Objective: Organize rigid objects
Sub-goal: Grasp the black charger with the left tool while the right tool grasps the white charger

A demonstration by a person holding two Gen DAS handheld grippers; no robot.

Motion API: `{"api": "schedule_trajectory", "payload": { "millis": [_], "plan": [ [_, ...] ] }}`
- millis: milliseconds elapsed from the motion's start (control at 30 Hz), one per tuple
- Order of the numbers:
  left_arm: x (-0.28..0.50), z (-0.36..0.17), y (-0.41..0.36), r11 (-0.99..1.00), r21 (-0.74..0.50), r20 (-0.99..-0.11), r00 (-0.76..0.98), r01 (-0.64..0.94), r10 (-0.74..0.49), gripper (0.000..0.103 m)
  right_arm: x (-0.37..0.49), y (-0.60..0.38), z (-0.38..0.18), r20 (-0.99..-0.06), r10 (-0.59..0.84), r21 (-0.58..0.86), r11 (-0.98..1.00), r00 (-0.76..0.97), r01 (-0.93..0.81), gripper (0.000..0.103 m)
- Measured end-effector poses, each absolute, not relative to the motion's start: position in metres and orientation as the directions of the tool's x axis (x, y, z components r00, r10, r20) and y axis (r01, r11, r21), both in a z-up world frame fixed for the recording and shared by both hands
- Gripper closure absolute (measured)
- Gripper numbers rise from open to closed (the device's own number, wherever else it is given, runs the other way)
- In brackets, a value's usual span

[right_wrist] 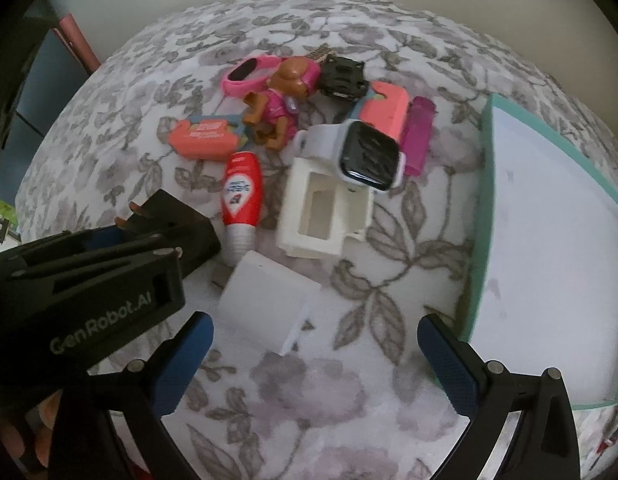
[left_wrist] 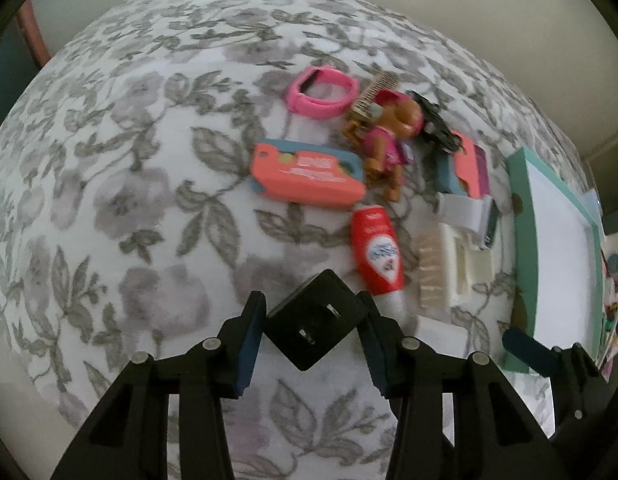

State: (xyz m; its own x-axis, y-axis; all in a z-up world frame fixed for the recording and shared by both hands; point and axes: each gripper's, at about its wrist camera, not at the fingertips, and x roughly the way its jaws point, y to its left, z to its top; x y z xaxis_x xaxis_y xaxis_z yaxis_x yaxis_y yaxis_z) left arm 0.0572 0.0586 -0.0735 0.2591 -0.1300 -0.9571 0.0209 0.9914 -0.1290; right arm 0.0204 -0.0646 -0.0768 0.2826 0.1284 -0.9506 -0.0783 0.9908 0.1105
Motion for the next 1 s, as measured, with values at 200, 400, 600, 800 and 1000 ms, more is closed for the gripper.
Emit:
{"api": "schedule_trajectory", "payload": {
  "millis": [200,400,600,800,1000],
  "plan": [
    [0.059,-0.073,0.069,0.990,-0.142,-0.953,0.271,0.005,-0.138,0.055,0.024,-0.054,-0.083,-0.953,0.127,0.104,0.990,0.276,-0.096,0.000],
    [0.061,-0.076,0.069,0.990,-0.142,-0.955,0.263,0.008,-0.139,0.055,0.029,-0.049,-0.100,-0.963,0.094,0.074,0.994,0.254,-0.085,0.000],
    [0.068,-0.080,0.065,0.992,-0.127,-0.958,0.260,0.006,-0.124,0.055,0.035,-0.045,-0.113,-0.966,0.042,0.024,0.997,0.257,-0.074,0.000],
    [0.070,-0.083,0.064,0.993,-0.119,-0.958,0.263,0.007,-0.117,0.055,0.035,-0.034,-0.118,-0.965,0.042,0.023,0.997,0.261,-0.075,0.006],
    [0.068,-0.086,0.059,0.995,-0.097,-0.960,0.263,0.021,-0.099,0.055,0.034,-0.031,-0.112,-0.962,0.044,0.023,0.996,0.270,-0.081,0.021]
  ]
}}
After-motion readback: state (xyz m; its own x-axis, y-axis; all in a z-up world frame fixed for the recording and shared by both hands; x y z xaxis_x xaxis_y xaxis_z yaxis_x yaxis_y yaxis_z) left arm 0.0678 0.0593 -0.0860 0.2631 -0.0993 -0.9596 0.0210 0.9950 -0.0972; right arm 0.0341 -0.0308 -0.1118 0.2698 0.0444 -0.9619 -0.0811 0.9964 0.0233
